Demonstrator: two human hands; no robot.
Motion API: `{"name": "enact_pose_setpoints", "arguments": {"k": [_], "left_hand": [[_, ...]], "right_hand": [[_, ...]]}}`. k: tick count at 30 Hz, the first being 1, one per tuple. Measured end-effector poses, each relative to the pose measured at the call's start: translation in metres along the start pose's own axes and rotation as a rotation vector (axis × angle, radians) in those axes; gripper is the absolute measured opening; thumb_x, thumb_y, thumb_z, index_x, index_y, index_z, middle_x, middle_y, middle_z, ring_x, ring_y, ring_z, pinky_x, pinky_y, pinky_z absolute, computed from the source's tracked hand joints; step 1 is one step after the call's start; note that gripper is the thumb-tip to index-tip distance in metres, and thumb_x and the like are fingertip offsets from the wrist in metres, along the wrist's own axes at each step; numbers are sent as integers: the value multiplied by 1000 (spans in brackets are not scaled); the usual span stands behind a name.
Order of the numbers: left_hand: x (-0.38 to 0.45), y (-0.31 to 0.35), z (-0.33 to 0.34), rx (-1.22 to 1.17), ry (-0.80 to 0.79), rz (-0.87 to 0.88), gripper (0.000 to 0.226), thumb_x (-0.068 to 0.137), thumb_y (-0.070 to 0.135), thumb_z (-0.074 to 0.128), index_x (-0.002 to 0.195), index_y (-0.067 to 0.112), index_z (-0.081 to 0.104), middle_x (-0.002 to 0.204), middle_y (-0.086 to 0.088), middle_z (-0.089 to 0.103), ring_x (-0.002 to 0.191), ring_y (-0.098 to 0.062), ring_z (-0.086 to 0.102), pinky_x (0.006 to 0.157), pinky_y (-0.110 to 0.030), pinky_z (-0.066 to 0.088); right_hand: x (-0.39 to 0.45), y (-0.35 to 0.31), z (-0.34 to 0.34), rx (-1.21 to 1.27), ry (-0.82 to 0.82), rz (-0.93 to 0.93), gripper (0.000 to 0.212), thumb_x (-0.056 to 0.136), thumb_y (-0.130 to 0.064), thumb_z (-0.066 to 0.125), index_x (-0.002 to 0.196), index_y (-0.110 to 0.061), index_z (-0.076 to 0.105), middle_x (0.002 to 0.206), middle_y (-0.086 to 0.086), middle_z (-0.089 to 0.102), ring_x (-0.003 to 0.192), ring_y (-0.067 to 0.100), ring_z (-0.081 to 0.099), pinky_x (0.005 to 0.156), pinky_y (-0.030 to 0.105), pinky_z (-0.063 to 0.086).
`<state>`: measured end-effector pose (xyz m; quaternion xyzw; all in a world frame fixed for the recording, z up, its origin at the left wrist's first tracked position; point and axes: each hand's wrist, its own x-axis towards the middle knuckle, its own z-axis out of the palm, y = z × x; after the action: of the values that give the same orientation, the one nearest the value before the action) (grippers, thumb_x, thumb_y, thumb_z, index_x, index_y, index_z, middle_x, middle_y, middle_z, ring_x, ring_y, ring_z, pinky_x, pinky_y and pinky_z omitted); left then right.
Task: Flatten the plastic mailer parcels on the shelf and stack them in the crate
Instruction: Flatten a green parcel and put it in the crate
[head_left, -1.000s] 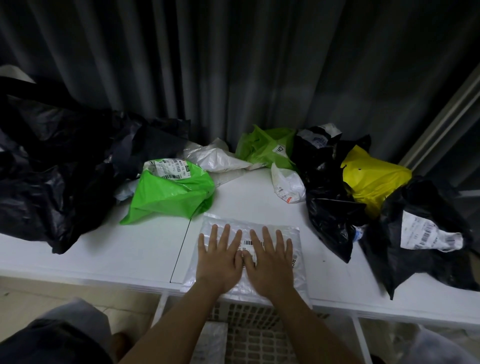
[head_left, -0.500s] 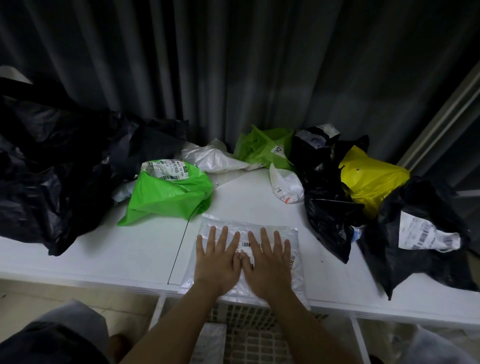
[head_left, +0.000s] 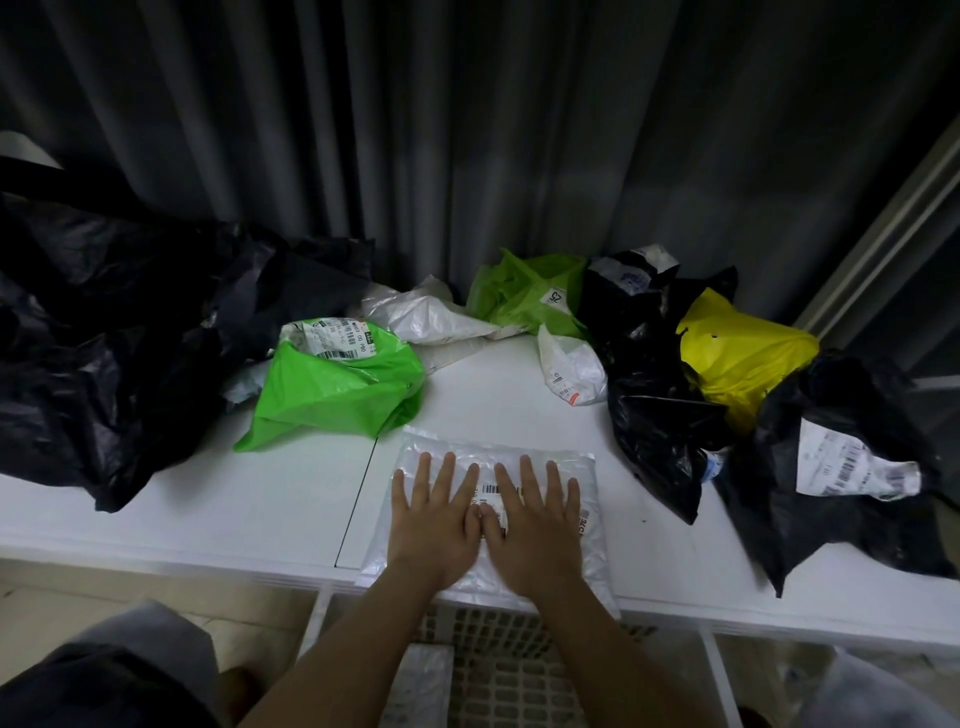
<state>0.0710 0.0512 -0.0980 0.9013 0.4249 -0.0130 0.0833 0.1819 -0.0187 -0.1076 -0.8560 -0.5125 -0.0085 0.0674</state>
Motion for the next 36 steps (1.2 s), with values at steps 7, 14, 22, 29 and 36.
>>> {"name": "enact_pose_setpoints", "arguments": {"k": [7, 14, 22, 29, 36], "left_hand": [[0, 0, 0, 4, -6, 0, 88, 66, 51, -24, 151, 32, -8, 159, -2, -15, 144, -29, -21, 114, -55, -13], [0, 0, 1, 2, -10, -1, 88, 66, 52, -24, 151, 33, -9, 159, -1, -17, 144, -28, -23, 115, -55, -12], [0, -1, 2, -3, -10, 4, 87, 67, 52, -24, 150, 33, -10, 158, -1, -19, 143, -27, -26, 113, -54, -15], [0, -1, 3, -10, -10, 1, 86, 67, 52, -24, 150, 33, -10, 159, -1, -18, 143, -27, -24, 114, -54, -15], [1, -2, 5, -18, 4, 12, 87, 67, 53, -23, 151, 33, -10, 157, 1, -21, 138, -23, -31, 113, -53, -15]], "right_hand": [[0, 1, 4, 22, 10, 1, 59, 92, -56, 26, 138, -28, 50, 146, 9, 45, 137, 39, 35, 112, 47, -9], [-1, 2, -2, 54, -45, -30, 67, 90, -59, 14, 145, -29, 38, 155, 7, 30, 145, 37, 16, 110, 43, -21], [-3, 4, -5, 66, -47, -45, 82, 79, -65, -9, 152, -34, 14, 161, 2, 3, 147, 31, -9, 109, 44, -23], [-4, 4, -2, 130, -49, -37, 100, 70, -72, -28, 152, -33, 14, 161, 2, 2, 147, 30, -9, 111, 46, -21], [-4, 3, -2, 114, -74, -32, 94, 73, -72, -25, 152, -35, 8, 161, 1, -3, 147, 30, -13, 111, 46, -21]]}}
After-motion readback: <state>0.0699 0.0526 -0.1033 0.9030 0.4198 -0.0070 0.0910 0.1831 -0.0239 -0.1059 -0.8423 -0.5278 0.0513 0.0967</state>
